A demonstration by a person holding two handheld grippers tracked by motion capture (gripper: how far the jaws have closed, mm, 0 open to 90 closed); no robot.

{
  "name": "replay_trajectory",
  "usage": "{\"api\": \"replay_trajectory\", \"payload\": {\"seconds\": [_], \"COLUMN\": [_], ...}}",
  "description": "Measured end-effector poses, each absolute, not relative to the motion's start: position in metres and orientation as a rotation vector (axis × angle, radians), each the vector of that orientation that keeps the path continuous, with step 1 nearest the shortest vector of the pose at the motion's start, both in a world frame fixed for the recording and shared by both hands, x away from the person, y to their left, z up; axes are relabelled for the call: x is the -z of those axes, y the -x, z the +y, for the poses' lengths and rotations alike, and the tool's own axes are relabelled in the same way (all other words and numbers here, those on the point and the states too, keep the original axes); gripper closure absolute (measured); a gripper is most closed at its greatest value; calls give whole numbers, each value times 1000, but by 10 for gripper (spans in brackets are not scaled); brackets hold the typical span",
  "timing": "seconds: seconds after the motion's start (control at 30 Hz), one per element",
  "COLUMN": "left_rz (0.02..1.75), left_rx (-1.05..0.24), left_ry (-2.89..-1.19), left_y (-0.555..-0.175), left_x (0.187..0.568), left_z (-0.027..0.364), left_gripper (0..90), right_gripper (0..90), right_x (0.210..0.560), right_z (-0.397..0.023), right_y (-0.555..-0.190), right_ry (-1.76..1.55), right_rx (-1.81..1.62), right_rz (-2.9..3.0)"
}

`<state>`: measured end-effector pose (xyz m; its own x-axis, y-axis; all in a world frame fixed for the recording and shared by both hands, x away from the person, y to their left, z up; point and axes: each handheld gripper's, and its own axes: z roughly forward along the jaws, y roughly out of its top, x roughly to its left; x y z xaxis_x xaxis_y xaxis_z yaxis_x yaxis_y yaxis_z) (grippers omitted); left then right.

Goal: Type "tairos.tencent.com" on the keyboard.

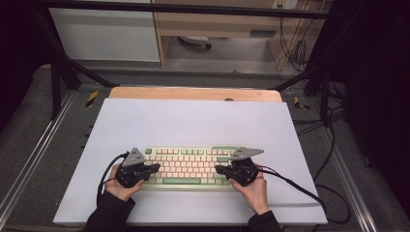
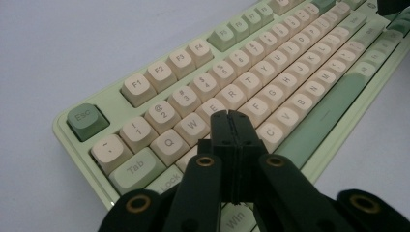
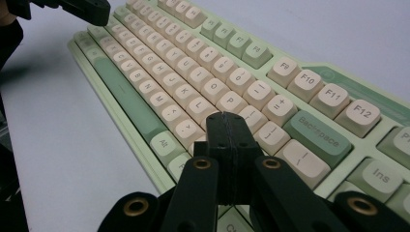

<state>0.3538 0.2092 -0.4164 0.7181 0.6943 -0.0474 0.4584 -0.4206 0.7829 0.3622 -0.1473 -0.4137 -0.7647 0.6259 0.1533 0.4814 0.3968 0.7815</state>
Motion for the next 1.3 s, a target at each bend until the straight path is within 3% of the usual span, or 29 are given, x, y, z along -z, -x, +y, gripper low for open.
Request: {"api": "replay_trajectory", "payload": {"seconds": [1.3], "left_rz": [837], "left_rx": [-371], "left_ry": [-2103], "left_y": [-368], "left_x": [406], "left_z": [169], "left_gripper": [898], "right_gripper": [900], "right_x": [415], "right_z": [-150], "right_y": [-361], "right_ry": [-991], "right_rx": [-1296], "right_rz": [2493]}}
